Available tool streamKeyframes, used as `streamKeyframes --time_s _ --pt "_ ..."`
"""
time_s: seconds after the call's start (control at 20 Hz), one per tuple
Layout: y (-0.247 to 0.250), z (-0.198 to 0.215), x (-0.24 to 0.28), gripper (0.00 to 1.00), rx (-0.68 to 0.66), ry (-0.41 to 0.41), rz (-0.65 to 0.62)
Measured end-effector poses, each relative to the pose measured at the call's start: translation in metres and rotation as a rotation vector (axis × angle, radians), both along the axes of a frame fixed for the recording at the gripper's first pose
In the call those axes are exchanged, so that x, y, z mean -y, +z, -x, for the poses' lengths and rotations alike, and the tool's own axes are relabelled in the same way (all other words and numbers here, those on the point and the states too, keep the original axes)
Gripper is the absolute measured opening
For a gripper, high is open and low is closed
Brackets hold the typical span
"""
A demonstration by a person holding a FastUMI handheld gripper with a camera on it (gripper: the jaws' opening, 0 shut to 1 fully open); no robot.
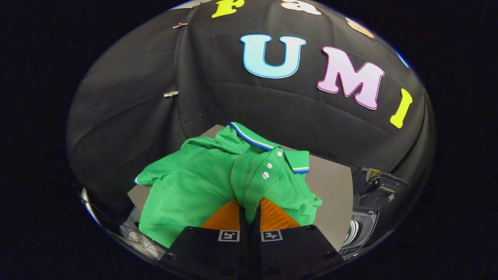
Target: Put the clothes into the washing machine and then close the washing machine lid.
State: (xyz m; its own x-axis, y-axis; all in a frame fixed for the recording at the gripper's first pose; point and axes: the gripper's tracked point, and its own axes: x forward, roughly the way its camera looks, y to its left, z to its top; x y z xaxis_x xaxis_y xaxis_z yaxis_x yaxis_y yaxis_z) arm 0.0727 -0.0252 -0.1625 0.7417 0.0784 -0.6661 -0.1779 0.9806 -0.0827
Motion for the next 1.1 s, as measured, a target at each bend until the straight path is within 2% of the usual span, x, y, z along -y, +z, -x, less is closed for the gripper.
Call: streamKeyframes --time_s 0.35,0.75,0.95,1.1 --pt "0.038 0.015 0.068 0.05 0.057 -0.03 -0.068" --pt "0.111 0.034 0.195 0.05 0.197 -0.077 -0.133" --pt "0.128 0.037 0.274 0.05 0.223 -0.124 -0.159" --pt "0.119 0.036 0.326 0.05 0.209 -0.151 -0.168"
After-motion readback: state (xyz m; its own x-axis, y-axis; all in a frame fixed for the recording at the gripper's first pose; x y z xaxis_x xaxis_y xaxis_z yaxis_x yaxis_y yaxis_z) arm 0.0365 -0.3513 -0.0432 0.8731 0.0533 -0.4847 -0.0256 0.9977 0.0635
